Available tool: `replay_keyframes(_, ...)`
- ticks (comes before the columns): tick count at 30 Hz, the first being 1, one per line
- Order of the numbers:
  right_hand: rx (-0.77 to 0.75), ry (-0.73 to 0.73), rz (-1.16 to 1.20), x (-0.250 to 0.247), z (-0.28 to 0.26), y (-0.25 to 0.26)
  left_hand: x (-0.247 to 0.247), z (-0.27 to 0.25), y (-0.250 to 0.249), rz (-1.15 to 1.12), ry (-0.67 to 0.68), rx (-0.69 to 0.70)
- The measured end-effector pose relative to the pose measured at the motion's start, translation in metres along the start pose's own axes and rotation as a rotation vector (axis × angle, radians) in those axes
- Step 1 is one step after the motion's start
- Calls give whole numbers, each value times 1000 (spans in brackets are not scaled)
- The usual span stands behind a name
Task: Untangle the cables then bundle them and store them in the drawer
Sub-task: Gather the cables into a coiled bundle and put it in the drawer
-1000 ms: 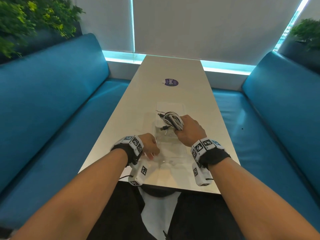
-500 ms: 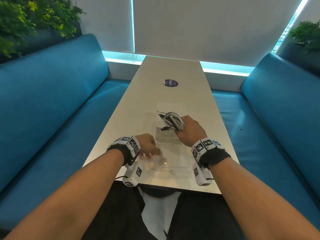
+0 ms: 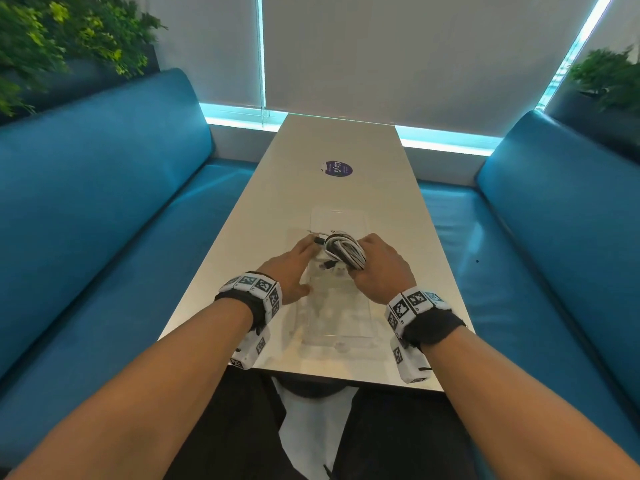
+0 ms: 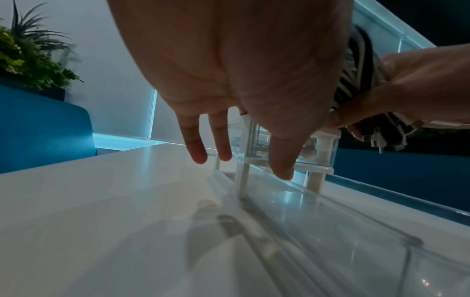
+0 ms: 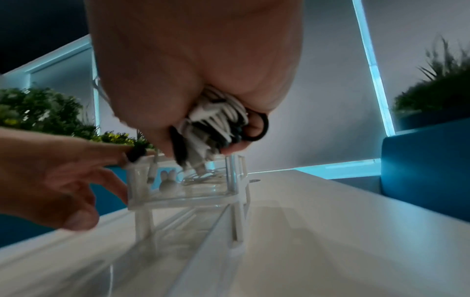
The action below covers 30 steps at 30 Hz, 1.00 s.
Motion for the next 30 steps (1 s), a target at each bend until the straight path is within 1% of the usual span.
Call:
replay_keyframes(2, -29, 54, 1, -1, -8, 2, 1, 0, 1, -20, 10, 6)
replay_keyframes(5, -12, 211, -85, 2, -22, 1, 3, 0, 1, -73, 43, 10)
replay_keyframes(7, 38, 333, -265, 7, -30, -3, 3, 0, 2, -91, 60, -2)
replay_keyframes(9, 88, 397, -449, 13, -34, -7, 1, -1, 0, -91, 71, -24)
replay_keyframes(13, 160, 369, -572, 25, -31, -3, 0, 0, -4, -87, 69, -33)
replay_keyframes(19, 206, 306, -605, 36, -21, 20, -3, 1, -5, -88, 71, -47)
replay_keyframes(24, 227, 327, -539, 56, -16, 24, -3, -5, -13, -96, 81, -42)
replay_keyframes(30, 294, 276, -408, 60, -16, 14, -2, -7, -16, -64, 79, -52)
Point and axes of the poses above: each hand's wrist, its own z-axis towards the middle knuckle, its own x-axis out of the palm, y = z × x, the point moved 3 cm from there along z, towards the middle knuckle, and after that the axes turned 13 degrees about z, right-handed, at the moved point
